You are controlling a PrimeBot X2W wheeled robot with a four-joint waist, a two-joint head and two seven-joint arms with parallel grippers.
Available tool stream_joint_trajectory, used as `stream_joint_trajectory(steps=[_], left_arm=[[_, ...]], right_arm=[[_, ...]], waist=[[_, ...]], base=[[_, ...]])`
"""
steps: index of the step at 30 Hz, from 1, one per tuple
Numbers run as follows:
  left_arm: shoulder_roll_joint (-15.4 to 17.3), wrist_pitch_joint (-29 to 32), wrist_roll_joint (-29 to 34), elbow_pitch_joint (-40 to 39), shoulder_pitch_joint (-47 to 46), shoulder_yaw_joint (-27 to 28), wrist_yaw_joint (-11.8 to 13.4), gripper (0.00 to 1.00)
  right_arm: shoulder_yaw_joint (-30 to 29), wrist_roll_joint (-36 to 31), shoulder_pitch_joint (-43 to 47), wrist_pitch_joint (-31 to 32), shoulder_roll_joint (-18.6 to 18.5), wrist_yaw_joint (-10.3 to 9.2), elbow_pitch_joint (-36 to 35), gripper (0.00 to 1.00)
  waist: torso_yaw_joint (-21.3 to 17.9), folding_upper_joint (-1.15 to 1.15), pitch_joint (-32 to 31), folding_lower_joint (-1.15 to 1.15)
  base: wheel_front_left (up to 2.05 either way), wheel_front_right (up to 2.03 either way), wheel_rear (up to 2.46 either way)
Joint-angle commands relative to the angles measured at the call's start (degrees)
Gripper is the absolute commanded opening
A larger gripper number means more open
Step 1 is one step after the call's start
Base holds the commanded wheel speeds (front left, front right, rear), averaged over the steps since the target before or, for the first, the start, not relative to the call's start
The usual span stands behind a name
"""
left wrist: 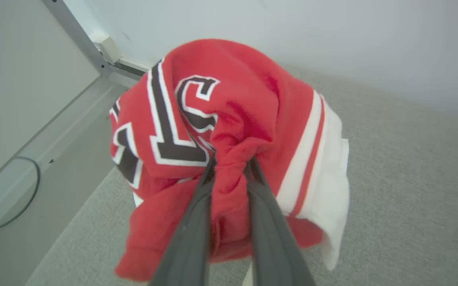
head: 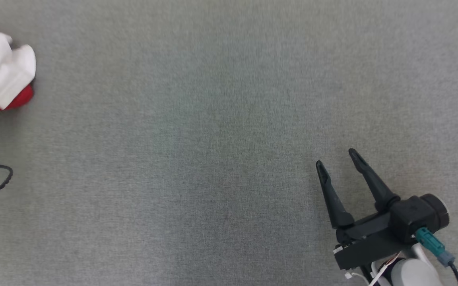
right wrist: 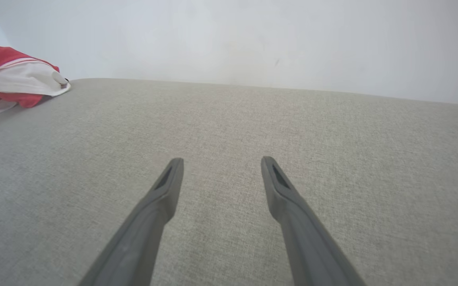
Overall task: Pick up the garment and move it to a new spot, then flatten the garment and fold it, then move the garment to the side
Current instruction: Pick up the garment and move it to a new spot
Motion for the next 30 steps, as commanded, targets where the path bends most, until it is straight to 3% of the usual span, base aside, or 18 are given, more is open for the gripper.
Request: stream_joint_trajectory(steps=[1, 12, 23, 30], left_arm=[[0.95, 0.43, 0.62, -1.58, 0.87, -0.64, -0.51, 0.0], [0.48, 5.79, -0.93, -17.97, 1.48, -3.91, -5.24, 0.0], [-8.32, 9.74, -6.9, -41.31, 7.82, -9.36, -7.14, 0.0], [-12.64, 11.95, -7.41, -51.48, 18.38, -13.04, -5.53, 0.0]], right_arm=[[0.42, 0.51, 0.34, -0.92, 0.99, -0.15, 1.22, 1.0], [-0.93, 0.63, 2.49, -4.25, 4.4, -0.15, 6.79, 1.0], [-4.02, -0.31, 5.17, -4.26, 5.94, -0.15, 6.68, 1.0], [-3.7, 0.13, 5.64, -4.33, 7.07, -0.15, 6.47, 1.0]], waist=[[1.21, -0.01, -6.82, 0.0], [-1.37, -0.01, -18.69, 0.0], [-11.47, -0.01, -22.72, 0.0], [-20.19, -0.01, -21.35, 0.0]], base=[[0.0, 0.0, 0.0], [0.0, 0.0, 0.0], [0.0, 0.0, 0.0], [0.0, 0.0, 0.0]])
